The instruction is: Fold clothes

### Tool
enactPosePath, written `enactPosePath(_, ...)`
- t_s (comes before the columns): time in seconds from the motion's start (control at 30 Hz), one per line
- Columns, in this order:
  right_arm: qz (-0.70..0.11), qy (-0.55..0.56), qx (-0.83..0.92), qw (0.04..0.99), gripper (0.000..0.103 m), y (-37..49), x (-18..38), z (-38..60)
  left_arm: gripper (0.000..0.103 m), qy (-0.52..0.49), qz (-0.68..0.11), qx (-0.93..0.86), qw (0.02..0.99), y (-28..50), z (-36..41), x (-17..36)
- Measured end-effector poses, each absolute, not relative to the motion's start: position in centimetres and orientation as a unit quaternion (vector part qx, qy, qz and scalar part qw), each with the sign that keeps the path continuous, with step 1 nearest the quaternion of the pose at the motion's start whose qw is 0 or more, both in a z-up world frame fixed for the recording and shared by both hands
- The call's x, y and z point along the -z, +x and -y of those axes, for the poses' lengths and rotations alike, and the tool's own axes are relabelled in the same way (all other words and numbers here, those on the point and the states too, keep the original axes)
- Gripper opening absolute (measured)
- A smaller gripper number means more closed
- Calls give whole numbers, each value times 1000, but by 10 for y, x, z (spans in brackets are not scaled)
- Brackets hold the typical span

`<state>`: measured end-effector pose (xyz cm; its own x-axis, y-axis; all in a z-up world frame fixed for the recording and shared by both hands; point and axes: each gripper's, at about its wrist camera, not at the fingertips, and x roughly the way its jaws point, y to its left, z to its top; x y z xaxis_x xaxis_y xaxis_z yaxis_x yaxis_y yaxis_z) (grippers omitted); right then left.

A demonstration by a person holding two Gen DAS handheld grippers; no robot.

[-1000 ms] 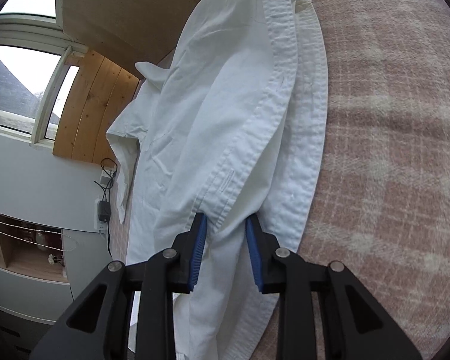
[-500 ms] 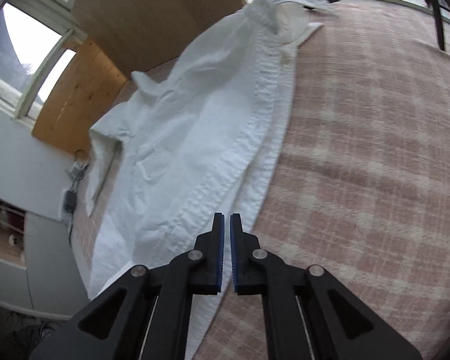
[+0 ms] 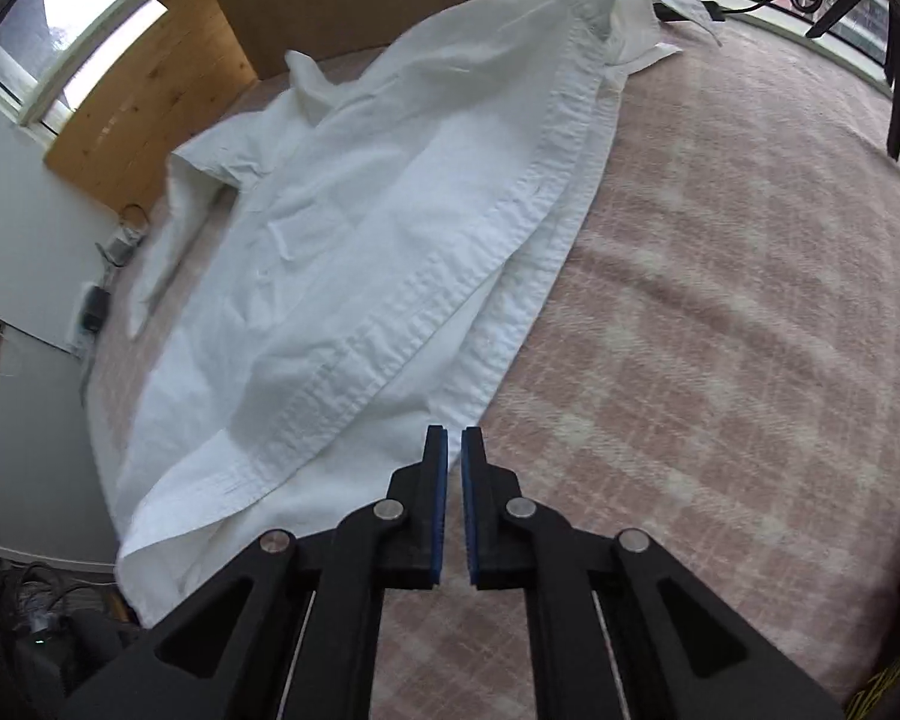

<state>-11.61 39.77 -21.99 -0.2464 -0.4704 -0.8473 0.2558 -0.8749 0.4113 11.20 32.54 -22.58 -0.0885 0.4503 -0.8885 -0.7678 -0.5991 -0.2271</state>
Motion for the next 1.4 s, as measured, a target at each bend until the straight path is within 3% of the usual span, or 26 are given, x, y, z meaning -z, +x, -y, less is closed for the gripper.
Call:
enactPosePath(0.23,122,591,738,302,11,-55,235,-379,37,-531,-162,-727,403,121,-307,213)
enactPosePath(0.43,123,607,725,301,11,-42,250,-365,38,-528,-173,-747,365,111,-300,212)
enactPosePath(0.77,166,572,754,276,11,-29,226,-384,36,-540,-165,-772,293,50,-278,210)
enactPosePath(1.03,177,574,738,308,11,-51,222,-356,47,-522,-144,-819,190,77,-218,186)
enactPosePath(1.1,195,580,728,309,20,-65,229,-351,47,-517,-153,-828,155,79,-214,186)
enactPosePath(1.2,222,583,730,278,38,-93,237,-360,48,-523,-94,-835,145,76,-208,182)
enactPosePath(1.4,251,561,764,195,40,-150,232,-397,63,-507,-116,-843,138,67,-241,179)
